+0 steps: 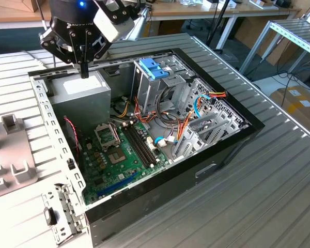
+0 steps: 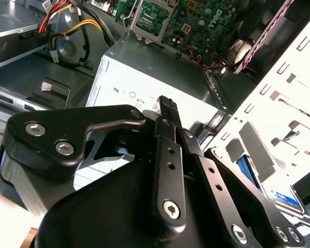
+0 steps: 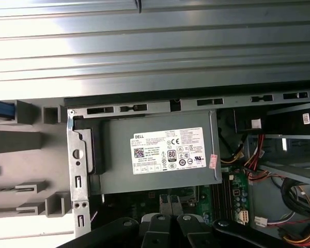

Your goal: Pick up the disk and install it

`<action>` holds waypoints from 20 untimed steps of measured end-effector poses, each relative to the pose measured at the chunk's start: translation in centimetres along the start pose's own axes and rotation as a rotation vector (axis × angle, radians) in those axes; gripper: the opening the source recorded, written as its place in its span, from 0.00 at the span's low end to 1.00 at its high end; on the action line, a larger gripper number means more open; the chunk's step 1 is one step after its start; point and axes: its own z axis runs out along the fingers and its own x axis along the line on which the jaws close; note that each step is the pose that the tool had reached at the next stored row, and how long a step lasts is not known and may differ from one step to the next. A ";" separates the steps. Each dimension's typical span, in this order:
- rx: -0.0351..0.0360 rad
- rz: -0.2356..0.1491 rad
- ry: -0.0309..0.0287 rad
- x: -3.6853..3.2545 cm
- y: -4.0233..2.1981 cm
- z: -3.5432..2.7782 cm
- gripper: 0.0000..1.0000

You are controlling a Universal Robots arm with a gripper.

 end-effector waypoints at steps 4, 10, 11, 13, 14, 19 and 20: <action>0.0001 0.000 0.0000 0.23 -0.02 -0.01 0.11; 0.0001 0.000 0.0000 0.63 -0.05 -0.02 0.11; 0.0001 0.000 0.0001 0.69 -0.05 -0.02 0.11; 0.0000 0.000 0.0000 0.87 -0.07 -0.03 0.11; 0.0001 0.000 0.0001 0.94 -0.07 -0.03 0.11; 0.0000 0.000 0.0000 1.35 -0.10 -0.04 0.11; 0.0000 0.000 0.0000 1.41 -0.11 -0.04 0.11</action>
